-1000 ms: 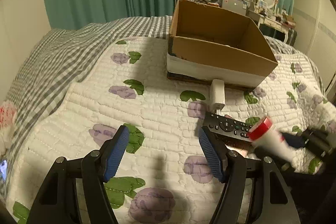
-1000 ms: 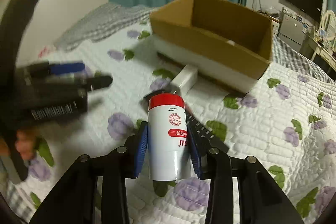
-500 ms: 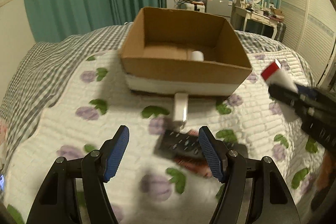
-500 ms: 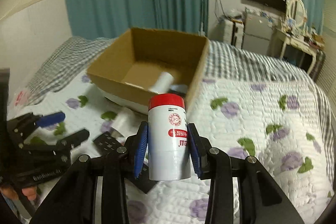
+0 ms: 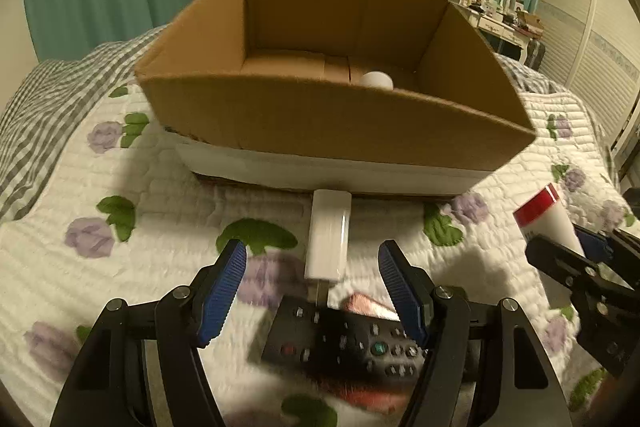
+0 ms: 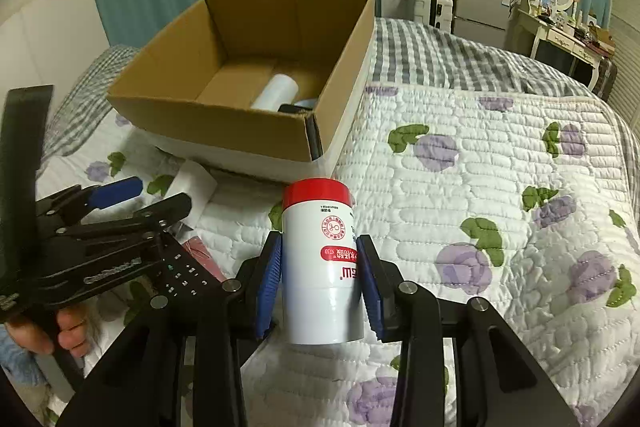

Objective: Organize rigid objects
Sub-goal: 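Grasp the red-capped spray can with the right tool while the left tool grasps the white plug, then carry the spray can into the box with the right tool while the left drops the plug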

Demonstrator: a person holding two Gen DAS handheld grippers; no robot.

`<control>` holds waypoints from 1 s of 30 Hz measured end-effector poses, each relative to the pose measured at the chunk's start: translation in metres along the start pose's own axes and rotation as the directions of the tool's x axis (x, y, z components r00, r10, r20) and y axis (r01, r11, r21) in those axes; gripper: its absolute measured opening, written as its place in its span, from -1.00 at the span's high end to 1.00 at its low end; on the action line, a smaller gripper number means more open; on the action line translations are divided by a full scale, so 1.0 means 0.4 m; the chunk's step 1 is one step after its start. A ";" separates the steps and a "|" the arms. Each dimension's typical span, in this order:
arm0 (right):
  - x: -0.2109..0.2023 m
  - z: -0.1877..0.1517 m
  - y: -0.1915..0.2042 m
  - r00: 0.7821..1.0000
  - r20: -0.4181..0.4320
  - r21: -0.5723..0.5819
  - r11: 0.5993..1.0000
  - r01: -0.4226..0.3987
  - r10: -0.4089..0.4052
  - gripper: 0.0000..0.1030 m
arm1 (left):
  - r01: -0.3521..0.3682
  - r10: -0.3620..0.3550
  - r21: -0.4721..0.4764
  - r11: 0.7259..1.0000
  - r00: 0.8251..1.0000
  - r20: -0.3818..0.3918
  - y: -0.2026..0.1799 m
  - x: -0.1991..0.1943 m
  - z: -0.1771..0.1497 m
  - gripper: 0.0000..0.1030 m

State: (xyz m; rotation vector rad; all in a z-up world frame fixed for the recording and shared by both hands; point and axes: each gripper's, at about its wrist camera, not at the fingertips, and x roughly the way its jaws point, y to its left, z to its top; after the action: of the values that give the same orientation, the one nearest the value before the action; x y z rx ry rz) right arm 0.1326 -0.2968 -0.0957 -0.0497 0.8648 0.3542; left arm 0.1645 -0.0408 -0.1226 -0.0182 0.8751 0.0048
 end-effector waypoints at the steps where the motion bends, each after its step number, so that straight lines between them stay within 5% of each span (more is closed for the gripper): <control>1: 0.005 0.000 0.000 1.000 -0.003 0.001 1.000 0.003 -0.003 0.29 | -0.004 0.004 0.005 1.000 1.000 -0.007 -0.002 0.014 -0.002 -0.34; 5: 0.017 0.000 0.001 1.000 -0.014 0.002 1.000 0.007 -0.007 0.29 | 0.012 -0.012 0.020 1.000 1.000 -0.017 -0.009 0.045 -0.010 -0.26; 6: 0.019 -0.002 0.002 1.000 -0.017 0.000 1.000 0.010 -0.010 0.29 | 0.014 -0.014 0.025 1.000 1.000 -0.016 -0.012 0.047 -0.011 -0.11; 7: 0.020 -0.003 0.004 1.000 -0.018 -0.003 1.000 0.013 -0.013 0.29 | 0.024 -0.024 0.028 0.999 0.999 -0.023 -0.013 0.051 -0.010 0.40; 8: 0.020 -0.005 0.005 1.000 -0.017 -0.007 1.000 0.017 -0.017 0.29 | 0.035 -0.034 0.030 0.999 0.999 -0.036 -0.013 0.057 -0.011 0.56; 15: -0.001 -0.009 0.012 0.999 0.009 -0.020 0.999 0.040 -0.040 0.30 | 0.038 -0.039 0.032 0.999 0.999 0.016 -0.009 0.001 -0.027 0.57; 23: -0.115 0.009 0.039 0.995 0.090 -0.028 0.999 0.036 -0.034 0.30 | 0.083 -0.086 0.028 0.996 0.993 0.086 -0.012 -0.171 -0.043 0.57; 30: -0.232 0.096 0.072 0.980 0.196 -0.073 0.997 0.032 -0.017 0.30 | 0.122 -0.128 0.042 0.992 0.974 0.185 -0.027 -0.322 0.030 0.57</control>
State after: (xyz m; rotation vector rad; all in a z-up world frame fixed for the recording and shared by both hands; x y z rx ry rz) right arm 0.0966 -0.2890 0.0021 -0.0943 0.6559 0.3626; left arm 0.0913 -0.0511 -0.0159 -0.0434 0.6843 -0.1232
